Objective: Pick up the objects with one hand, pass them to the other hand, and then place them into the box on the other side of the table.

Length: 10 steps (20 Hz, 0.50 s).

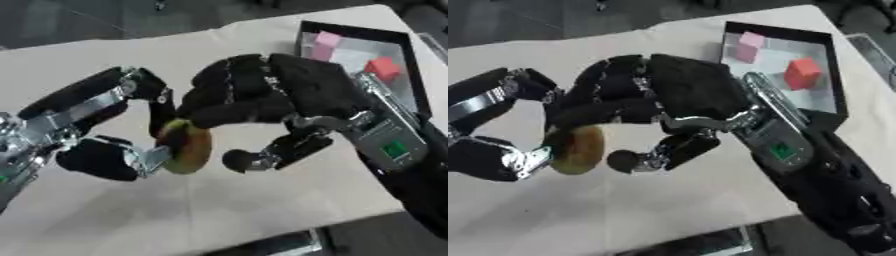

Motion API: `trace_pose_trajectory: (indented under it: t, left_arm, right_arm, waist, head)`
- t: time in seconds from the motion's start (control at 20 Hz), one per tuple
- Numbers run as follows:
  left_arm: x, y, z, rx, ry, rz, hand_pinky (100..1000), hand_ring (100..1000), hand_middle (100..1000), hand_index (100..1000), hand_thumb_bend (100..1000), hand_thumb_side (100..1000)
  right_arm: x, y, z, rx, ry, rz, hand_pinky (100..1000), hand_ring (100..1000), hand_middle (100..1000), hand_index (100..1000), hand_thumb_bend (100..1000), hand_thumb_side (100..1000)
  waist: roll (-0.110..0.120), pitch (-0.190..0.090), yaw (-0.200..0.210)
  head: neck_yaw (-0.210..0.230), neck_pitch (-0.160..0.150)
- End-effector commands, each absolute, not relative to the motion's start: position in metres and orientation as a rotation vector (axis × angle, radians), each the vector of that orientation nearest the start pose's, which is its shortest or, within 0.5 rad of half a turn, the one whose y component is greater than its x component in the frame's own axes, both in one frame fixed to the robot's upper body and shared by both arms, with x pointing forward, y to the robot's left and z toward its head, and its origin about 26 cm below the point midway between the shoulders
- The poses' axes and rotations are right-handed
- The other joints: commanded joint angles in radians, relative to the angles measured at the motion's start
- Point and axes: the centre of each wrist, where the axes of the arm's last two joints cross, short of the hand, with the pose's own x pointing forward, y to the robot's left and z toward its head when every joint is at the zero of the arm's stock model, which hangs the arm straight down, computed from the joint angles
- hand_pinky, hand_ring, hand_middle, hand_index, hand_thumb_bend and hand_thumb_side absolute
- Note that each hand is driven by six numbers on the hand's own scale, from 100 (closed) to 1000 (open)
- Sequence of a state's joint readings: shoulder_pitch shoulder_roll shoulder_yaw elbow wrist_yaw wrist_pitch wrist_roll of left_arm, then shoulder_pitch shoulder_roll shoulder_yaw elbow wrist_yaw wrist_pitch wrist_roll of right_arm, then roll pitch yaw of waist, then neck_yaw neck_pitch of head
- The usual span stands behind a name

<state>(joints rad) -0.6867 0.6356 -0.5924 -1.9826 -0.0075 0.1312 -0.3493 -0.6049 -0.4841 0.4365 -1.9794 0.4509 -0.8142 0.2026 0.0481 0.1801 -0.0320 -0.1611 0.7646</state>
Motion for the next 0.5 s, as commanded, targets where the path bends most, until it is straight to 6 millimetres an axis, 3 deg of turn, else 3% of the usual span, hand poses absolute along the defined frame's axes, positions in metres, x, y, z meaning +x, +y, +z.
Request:
trace_pose_trajectory:
  t: [0.05,0.5]
  left_arm:
    - [0.2921,0.1517,0.2473,-0.107,-1.952,-1.587,664,386,380,504,100,392]
    - [0.2922,0.1491,0.2521,-0.15,-1.952,-1.569,664,383,377,502,100,401]
  right_arm:
    - [0.2962,-0.1541,0.2466,-0.022,2.335,-1.514,822,812,841,985,149,100]
    - [0.2958,-0.1509,0.2462,-0.042,2.326,-1.504,815,800,825,961,182,100]
  waist:
    - [-0.002,-0.016,0.002]
    - [-0.005,-0.016,0.005]
  head:
    - [-0.007,0.005]
    - [-0.019,0.005]
